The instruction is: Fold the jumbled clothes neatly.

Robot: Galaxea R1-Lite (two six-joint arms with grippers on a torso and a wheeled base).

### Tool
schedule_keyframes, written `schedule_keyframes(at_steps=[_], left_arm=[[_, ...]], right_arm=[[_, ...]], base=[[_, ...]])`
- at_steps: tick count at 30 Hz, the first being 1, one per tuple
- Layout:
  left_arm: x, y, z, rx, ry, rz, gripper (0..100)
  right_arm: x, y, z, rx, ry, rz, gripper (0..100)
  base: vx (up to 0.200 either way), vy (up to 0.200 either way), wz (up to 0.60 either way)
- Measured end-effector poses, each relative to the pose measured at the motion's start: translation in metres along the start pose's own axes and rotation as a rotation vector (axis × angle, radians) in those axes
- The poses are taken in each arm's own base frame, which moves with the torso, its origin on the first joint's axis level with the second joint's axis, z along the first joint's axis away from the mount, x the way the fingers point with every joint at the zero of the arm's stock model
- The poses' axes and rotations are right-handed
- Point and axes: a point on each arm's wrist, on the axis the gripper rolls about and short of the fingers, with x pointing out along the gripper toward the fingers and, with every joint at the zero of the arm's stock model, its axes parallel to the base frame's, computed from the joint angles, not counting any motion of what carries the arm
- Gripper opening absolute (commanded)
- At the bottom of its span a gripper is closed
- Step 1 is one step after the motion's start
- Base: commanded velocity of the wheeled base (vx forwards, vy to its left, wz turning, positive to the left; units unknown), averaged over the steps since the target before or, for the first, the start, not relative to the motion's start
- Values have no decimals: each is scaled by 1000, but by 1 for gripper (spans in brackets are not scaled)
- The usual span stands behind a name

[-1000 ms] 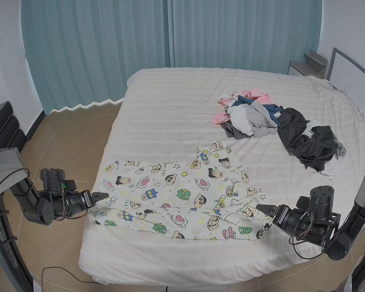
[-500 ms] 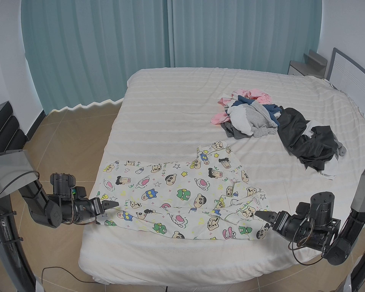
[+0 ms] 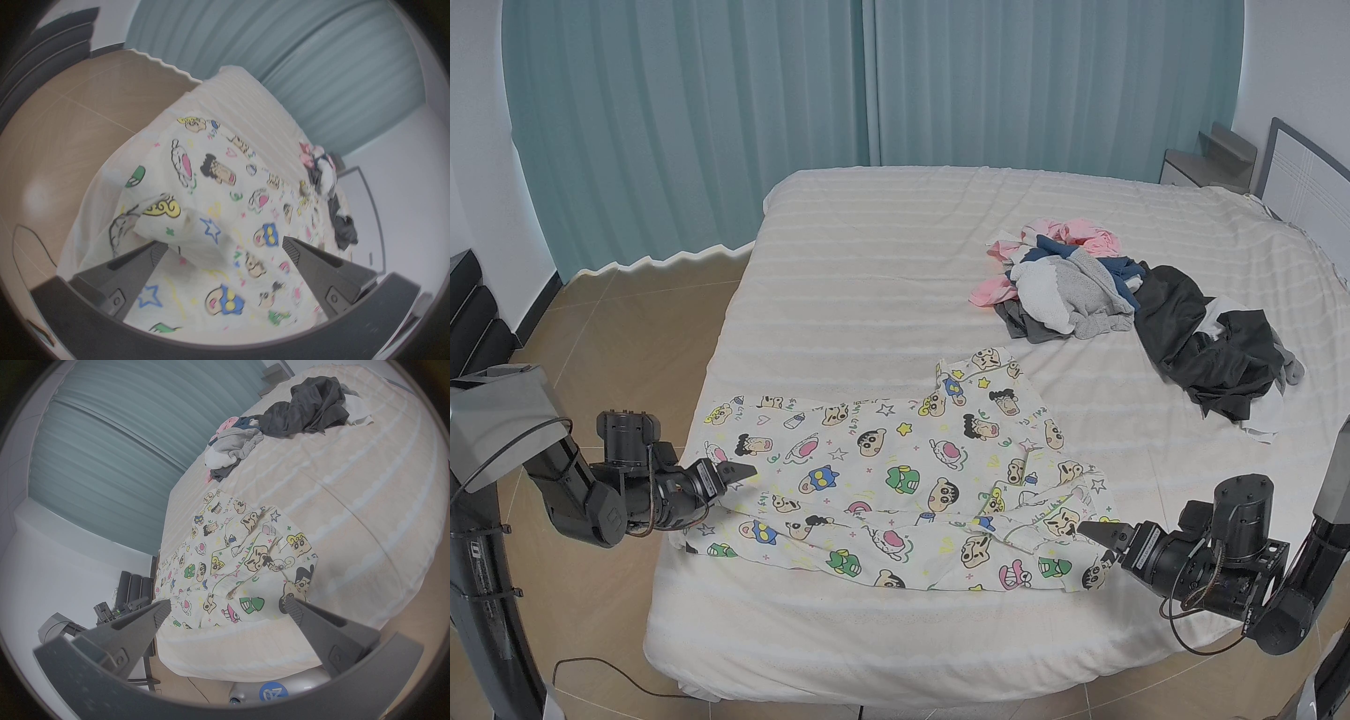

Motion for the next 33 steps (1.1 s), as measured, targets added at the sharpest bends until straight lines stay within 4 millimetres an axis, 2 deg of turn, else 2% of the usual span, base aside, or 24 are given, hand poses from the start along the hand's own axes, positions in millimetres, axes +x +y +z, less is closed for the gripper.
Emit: schedule_keyframes(at_steps=[8, 12, 18, 21, 26, 33], left_arm=[[3, -13, 29, -166, -126, -65, 100], [-2, -10, 43, -178, -194, -46, 100], [-14, -3, 51, -138, -224, -28, 100], [-22, 5, 51, -53, -214, -1, 100], [-40, 29, 34, 142, -122, 31, 100], [-60, 57, 10, 288, -24, 39, 100]], right_arm=[[1, -2, -1, 2, 5, -7, 100], [0, -3, -2, 3, 2, -3, 100], [0, -4, -3, 3, 5, -7, 100], [-1, -4, -3, 3, 7, -8, 100], [-1, -5, -4, 3, 8, -11, 100], [-1, -5, -4, 3, 11, -13, 100]], base=[[0, 0, 0], [0, 0, 0], [0, 0, 0], [0, 0, 0], [0, 0, 0], [0, 0, 0]])
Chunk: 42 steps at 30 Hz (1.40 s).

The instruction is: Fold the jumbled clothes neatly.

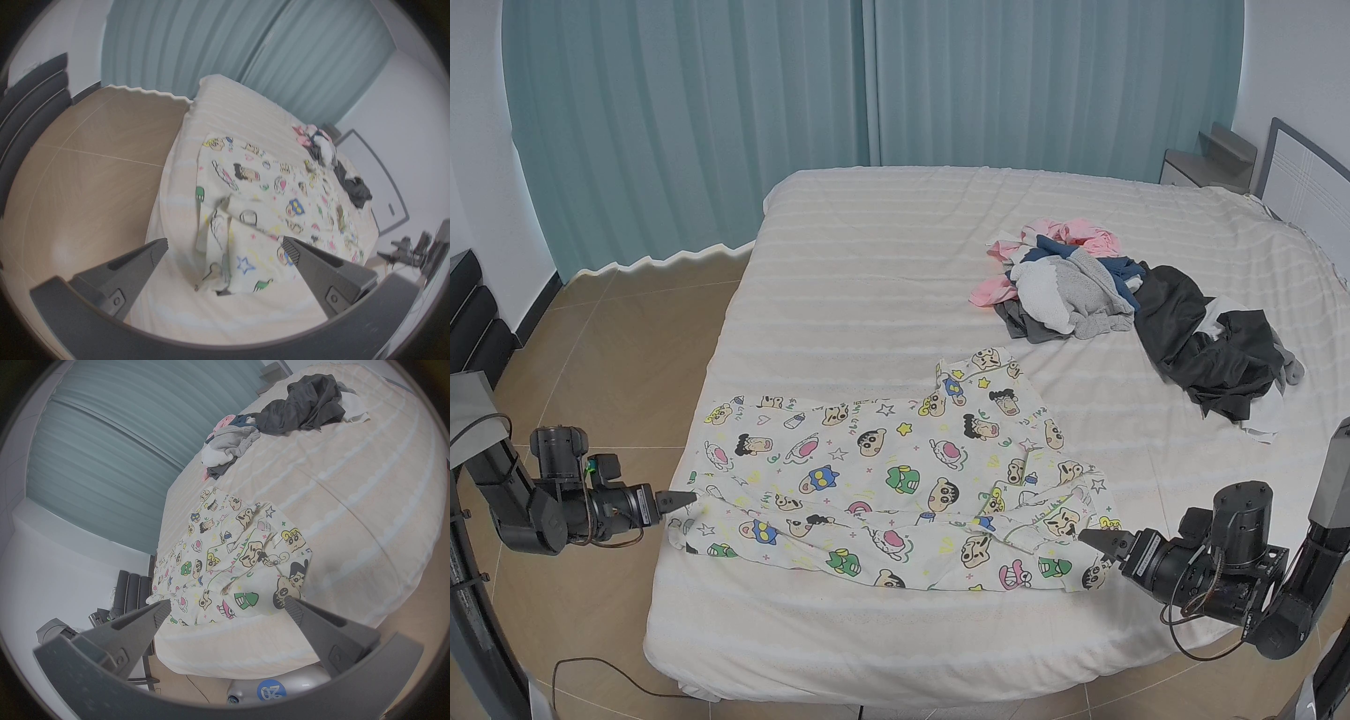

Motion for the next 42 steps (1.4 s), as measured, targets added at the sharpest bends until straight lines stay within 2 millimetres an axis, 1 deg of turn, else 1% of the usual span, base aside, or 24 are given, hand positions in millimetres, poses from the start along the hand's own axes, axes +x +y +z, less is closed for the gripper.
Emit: schedule_keyframes(at_steps=[3, 9, 17, 25, 30, 31, 42], left_arm=[[-2, 6, -9, 47, 27, 3, 100], [0, 11, -23, 45, 71, -40, 100], [5, 13, -28, 66, 76, -54, 100], [14, 13, -29, 89, 51, -67, 100], [18, 11, -34, 92, 66, -76, 100], [19, 11, -36, 91, 72, -79, 0], [17, 11, -42, 78, 93, -77, 0]], right_arm=[[0, 0, -1, -2, 4, 1, 100], [0, 0, -2, -5, 10, 1, 100], [0, 0, -4, -6, 15, -1, 100], [-1, 1, -6, -10, 25, -1, 100], [-1, 0, -6, -11, 26, -3, 100], [-1, 0, -6, -11, 27, -3, 100], [-2, -1, -7, -11, 32, -7, 100]], base=[[0, 0, 0], [0, 0, 0], [0, 0, 0], [0, 0, 0], [0, 0, 0], [0, 0, 0], [0, 0, 0]])
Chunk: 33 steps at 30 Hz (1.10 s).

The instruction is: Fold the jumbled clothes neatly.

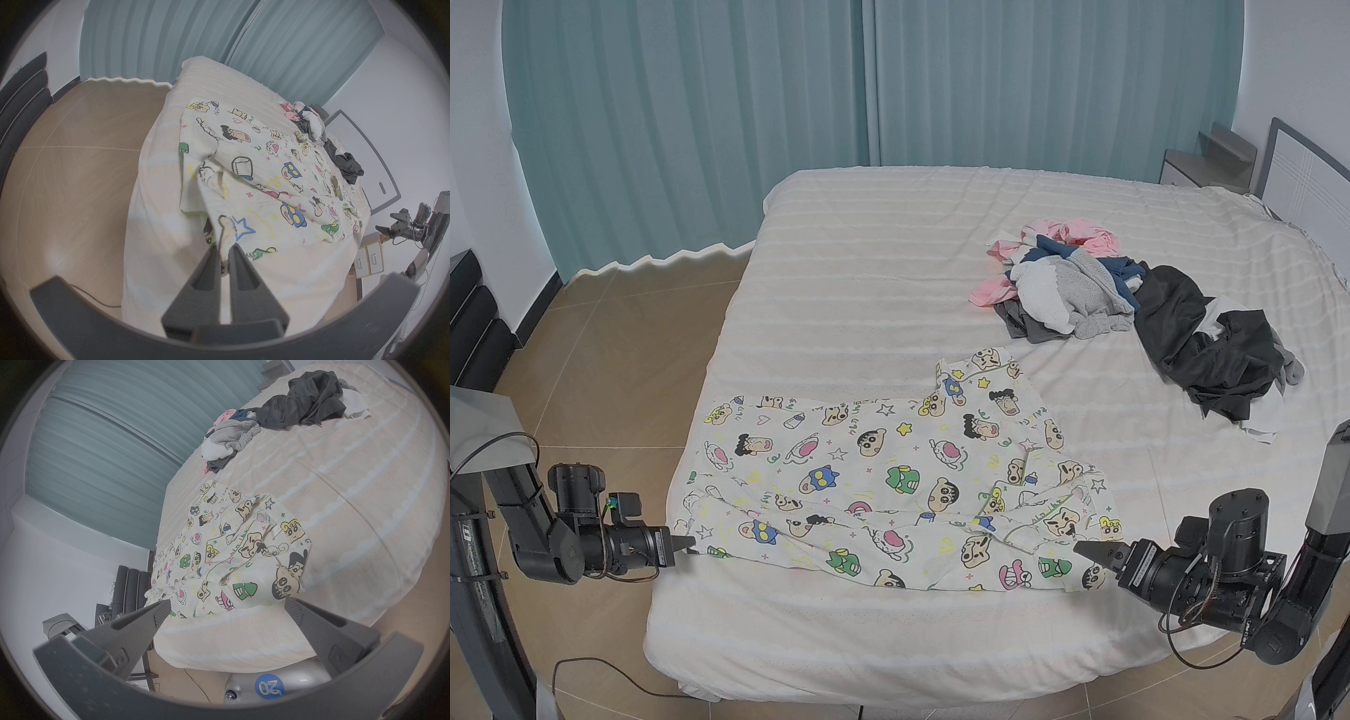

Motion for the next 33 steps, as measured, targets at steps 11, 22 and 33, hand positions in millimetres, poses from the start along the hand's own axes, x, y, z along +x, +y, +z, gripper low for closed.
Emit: schedule_keyframes(at_steps=[11, 22, 33], left_arm=[[-15, -2, -15, 15, -16, 15, 0], [-31, -4, -40, 25, 42, -4, 0], [-40, 4, -47, -22, 44, 25, 100]], right_arm=[[0, 0, 0, -1, 3, -1, 100], [0, 0, -1, -1, 3, -1, 100], [0, 0, -1, 0, 3, -2, 100]], base=[[0, 0, 0], [0, 0, 0], [0, 0, 0]])
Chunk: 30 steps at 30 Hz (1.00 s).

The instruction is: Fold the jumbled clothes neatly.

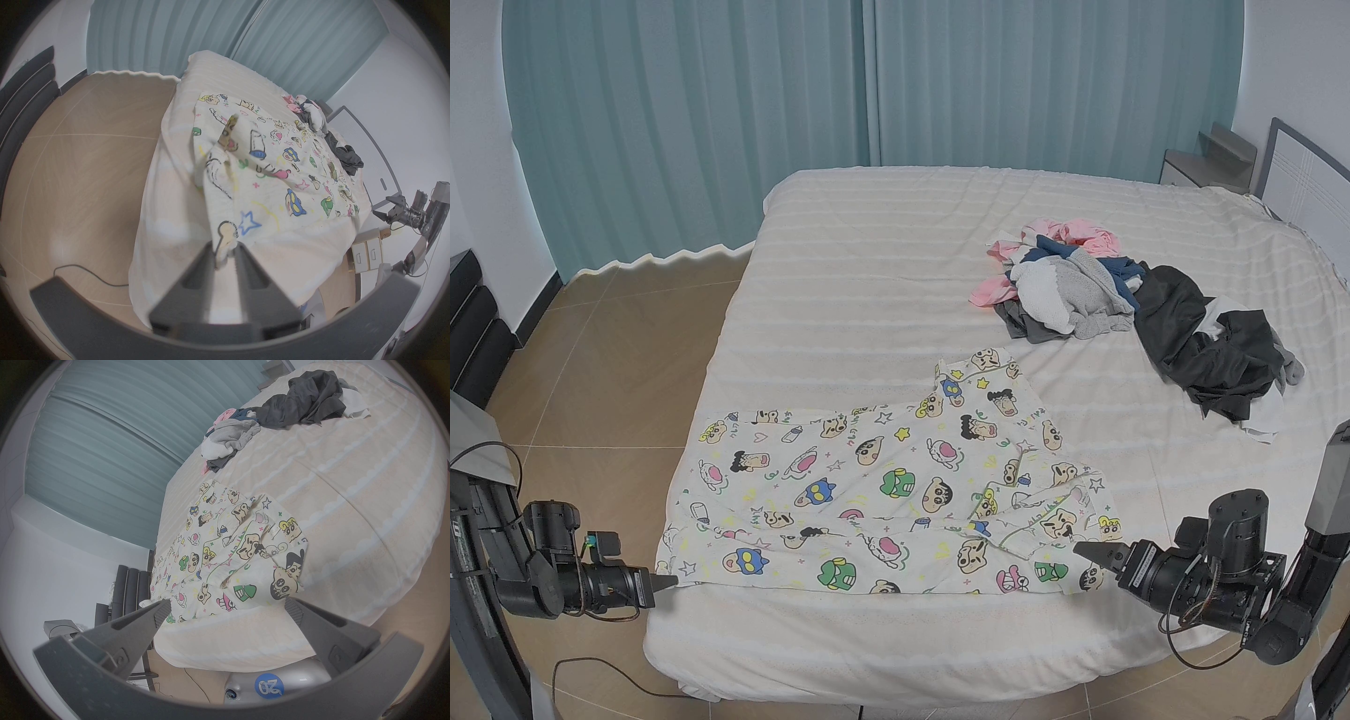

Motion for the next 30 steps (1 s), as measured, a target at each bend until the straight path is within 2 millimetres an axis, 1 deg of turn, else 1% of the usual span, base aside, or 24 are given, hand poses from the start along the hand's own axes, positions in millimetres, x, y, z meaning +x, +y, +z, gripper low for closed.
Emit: schedule_keyframes(at_steps=[5, 9, 11, 14, 19, 22, 26, 30], left_arm=[[-1, -1, -4, -15, 9, -26, 100], [-5, 2, -6, -45, 1, -51, 100], [-7, 4, -7, -84, -2, -63, 100], [-10, 5, -10, -192, -1, -82, 100], [-26, 2, -21, -321, -2, -112, 100], [-35, 0, -25, -354, -15, -166, 100], [-46, 1, -29, -385, -48, -222, 100], [-53, 3, -32, -400, -72, -250, 100]], right_arm=[[1, -1, 0, 5, 5, -1, 100], [2, 0, 0, 58, 7, 3, 100], [3, 1, 0, 78, 12, 12, 100], [4, 2, 1, 93, 14, 28, 100], [4, 4, 4, 115, 2, 54, 100], [3, 4, 4, 138, -1, 57, 100], [3, 4, 5, 171, 0, 63, 100], [9, 9, 7, 200, 4, 91, 100]], base=[[0, 0, 0], [0, 0, 0], [0, 0, 0], [0, 0, 0], [0, 0, 0], [0, 0, 0], [0, 0, 0], [0, 0, 0]])
